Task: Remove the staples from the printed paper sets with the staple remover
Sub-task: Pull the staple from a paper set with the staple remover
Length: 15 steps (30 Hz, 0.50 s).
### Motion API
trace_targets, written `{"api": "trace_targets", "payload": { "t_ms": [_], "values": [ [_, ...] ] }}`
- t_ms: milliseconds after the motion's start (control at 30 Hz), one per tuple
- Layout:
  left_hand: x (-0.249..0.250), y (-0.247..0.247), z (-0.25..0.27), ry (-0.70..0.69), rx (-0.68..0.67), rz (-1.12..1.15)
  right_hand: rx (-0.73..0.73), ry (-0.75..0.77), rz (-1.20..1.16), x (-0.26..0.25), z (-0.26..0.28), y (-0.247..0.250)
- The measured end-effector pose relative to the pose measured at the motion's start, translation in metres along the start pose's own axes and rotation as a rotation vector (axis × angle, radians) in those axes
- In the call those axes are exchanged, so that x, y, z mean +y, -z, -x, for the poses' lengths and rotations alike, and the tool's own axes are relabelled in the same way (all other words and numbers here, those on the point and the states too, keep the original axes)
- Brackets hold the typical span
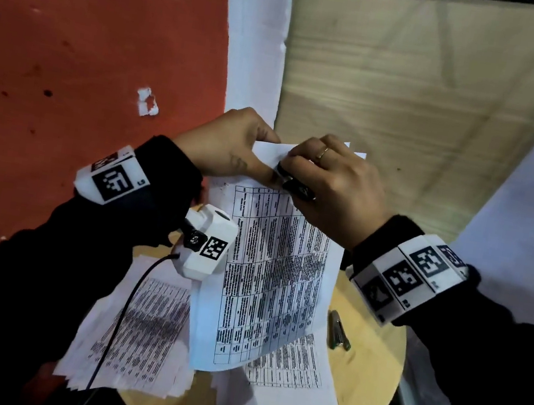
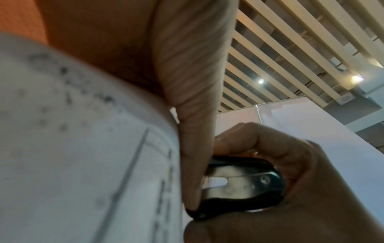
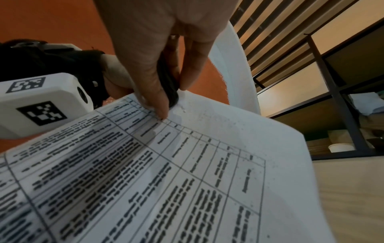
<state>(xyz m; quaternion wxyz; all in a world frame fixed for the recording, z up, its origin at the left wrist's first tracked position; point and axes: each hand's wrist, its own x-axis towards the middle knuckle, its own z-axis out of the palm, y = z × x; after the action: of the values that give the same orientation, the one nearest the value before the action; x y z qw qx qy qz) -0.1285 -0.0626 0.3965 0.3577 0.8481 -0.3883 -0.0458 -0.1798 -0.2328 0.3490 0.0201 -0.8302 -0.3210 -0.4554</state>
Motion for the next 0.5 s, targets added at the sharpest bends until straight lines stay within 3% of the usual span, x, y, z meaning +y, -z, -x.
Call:
{"api": "trace_targets", "payload": {
  "t_ms": [267, 500],
  "values": [
    [-0.0003, 0.0012, 0.0010, 0.018, -0.049, 0.035, 0.020, -0.061, -0.062, -0.0032, 0.0009, -0.0006],
    [-0.0068, 0.0064, 0.0075, 0.025, -0.003, 0.138, 0.043, -0.288, -0.273, -0.0009, 0.0024, 0.0041]
  ]
}}
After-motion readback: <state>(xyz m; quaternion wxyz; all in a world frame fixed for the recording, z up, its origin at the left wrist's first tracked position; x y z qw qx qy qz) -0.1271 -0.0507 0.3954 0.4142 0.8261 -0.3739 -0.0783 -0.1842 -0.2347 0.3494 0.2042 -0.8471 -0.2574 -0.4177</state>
